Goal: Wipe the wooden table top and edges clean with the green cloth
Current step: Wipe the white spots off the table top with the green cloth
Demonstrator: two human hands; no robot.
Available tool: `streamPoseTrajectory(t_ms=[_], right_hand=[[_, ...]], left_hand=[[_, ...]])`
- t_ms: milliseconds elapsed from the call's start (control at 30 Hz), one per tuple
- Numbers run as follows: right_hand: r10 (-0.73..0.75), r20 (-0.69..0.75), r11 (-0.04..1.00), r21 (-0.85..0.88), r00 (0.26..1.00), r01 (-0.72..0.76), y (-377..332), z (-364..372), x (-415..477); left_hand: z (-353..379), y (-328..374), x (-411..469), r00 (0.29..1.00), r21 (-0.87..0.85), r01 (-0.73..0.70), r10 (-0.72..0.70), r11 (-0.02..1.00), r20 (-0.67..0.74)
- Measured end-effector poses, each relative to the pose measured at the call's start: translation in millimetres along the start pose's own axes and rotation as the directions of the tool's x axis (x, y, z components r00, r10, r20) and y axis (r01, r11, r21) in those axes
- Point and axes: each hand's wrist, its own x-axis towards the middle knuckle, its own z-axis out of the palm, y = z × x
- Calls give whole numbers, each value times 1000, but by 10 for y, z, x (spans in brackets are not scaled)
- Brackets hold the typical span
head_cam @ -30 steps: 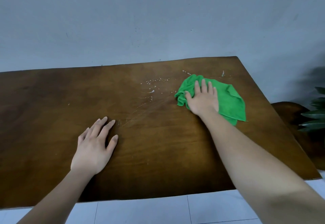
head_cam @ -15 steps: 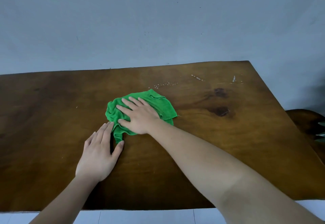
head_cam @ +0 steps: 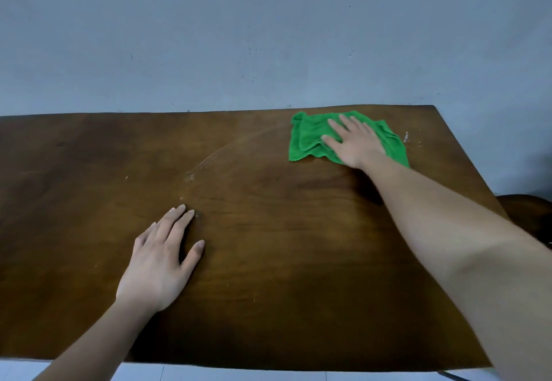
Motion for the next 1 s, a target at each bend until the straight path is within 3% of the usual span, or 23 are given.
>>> streamPoseTrajectory(t_ms=[200, 300, 367, 467, 600, 700, 800, 1000], right_hand=[[322, -48, 946, 41, 945, -321, 953, -63, -254], [428, -36, 903, 52, 903, -426, 959, -6, -349], [417, -37, 909, 30, 908, -417, 776, 72, -443], [287, -36, 957, -30, 957, -288, 330, 209, -677], [-12, -7, 998, -55, 1000, 11, -587, 424, -937], [-285, 13, 958, -31, 958, 285, -1393, 618, -994], [-465, 31, 885, -14, 885, 466, -2099, 730, -830], [-579, 87, 814, 16, 811, 580, -2945, 701, -195]], left_hand=[[-1, 11, -6, 1000, -2, 3, -3, 1000, 0], [0, 10, 4, 1000, 4, -1, 1, 1000, 3], [-2, 3, 13, 1000, 3, 7, -7, 1000, 8], [7, -1, 9, 1000, 1, 7, -7, 1000, 9], [16, 3, 23, 1000, -3, 10, -10, 1000, 11], [20, -5, 25, 1000, 1, 6, -6, 1000, 19], [17, -10, 7, 1000, 10, -8, 8, 1000, 11], [9, -1, 8, 1000, 19, -19, 19, 1000, 1]])
